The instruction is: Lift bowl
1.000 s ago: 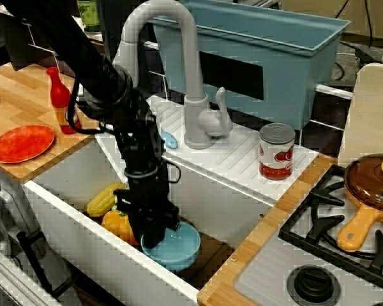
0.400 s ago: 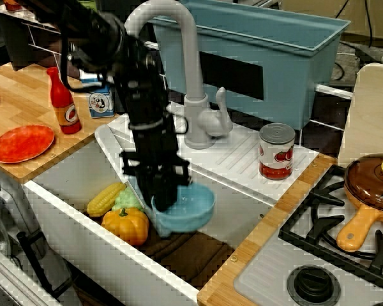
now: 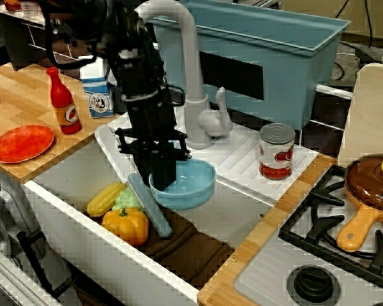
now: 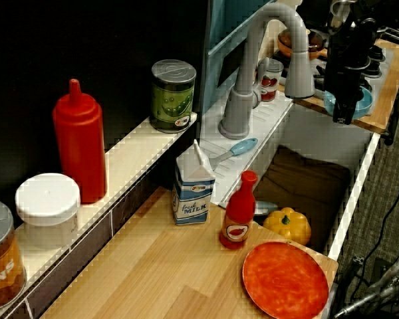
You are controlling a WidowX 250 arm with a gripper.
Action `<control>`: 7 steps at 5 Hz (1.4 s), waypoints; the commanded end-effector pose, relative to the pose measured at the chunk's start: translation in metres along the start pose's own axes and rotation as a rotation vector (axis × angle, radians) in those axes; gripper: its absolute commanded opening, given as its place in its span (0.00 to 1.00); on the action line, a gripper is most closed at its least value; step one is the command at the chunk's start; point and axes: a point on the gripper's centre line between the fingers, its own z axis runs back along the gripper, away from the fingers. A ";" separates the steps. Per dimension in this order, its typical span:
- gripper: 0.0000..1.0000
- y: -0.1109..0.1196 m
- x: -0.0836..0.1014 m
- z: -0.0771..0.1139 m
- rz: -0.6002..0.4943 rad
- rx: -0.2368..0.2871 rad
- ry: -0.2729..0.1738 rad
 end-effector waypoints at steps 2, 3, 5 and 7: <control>0.00 0.000 -0.018 0.058 -0.041 -0.009 -0.104; 0.00 0.002 -0.027 0.073 -0.042 -0.022 -0.124; 0.00 0.007 -0.044 0.087 -0.033 -0.045 -0.151; 0.00 0.006 -0.055 0.087 -0.036 -0.050 -0.155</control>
